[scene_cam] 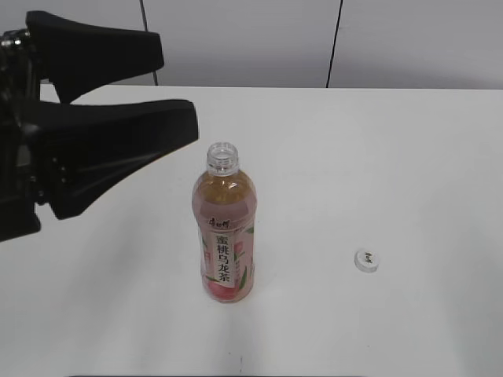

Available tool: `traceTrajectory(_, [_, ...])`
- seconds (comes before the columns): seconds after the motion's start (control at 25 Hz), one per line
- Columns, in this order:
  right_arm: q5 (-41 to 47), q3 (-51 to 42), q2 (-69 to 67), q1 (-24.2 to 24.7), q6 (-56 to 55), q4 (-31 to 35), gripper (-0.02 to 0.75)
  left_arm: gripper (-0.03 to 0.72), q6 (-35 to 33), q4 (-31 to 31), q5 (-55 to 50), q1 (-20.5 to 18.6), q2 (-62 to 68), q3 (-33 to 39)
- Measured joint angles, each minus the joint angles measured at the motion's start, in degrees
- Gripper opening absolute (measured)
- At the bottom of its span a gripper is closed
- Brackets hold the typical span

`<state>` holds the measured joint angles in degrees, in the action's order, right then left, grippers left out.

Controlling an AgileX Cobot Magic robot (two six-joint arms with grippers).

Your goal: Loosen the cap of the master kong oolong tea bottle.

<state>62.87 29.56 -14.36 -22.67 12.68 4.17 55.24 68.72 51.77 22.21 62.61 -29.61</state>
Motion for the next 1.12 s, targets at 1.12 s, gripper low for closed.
traceTrajectory(1.12, [0.00,0.00,0.00,0.00,0.00,0.00,0.566,0.582,-0.04,-22.04,-26.84,0.00,-11.31,0.05])
